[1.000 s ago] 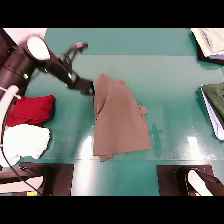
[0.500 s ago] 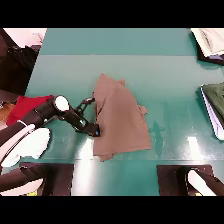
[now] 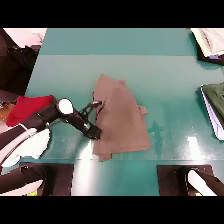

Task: Fold the shirts.

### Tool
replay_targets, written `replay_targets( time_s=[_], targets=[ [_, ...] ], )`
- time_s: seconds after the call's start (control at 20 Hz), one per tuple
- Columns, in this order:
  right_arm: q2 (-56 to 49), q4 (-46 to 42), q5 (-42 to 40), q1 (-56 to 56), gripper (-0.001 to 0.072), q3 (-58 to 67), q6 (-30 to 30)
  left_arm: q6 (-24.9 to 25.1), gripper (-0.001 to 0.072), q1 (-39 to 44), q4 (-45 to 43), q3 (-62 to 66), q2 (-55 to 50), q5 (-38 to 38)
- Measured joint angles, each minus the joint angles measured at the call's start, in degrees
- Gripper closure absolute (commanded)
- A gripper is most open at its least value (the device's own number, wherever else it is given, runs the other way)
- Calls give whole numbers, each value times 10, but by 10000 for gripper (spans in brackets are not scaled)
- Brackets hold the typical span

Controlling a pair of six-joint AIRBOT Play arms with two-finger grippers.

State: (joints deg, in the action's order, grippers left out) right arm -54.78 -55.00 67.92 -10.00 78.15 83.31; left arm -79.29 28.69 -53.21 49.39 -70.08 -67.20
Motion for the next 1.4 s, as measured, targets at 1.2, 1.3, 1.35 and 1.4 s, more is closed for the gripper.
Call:
replay_targets(
  time_s=[1.2,1.3,1.35,1.4],
  targets=[
    [-495,210,-149,319,261,1,-56,-14,682,-156,-191,293,139,-107],
    [-508,229,-169,334,261,2,-62,-14,682,-156,-192,293,139,-104],
    [-513,233,-182,341,261,2,-64,-15,682,-156,-192,293,139,-103],
    [-516,235,-195,348,261,2,-66,-16,682,-156,-192,293,139,-100]
  ],
)
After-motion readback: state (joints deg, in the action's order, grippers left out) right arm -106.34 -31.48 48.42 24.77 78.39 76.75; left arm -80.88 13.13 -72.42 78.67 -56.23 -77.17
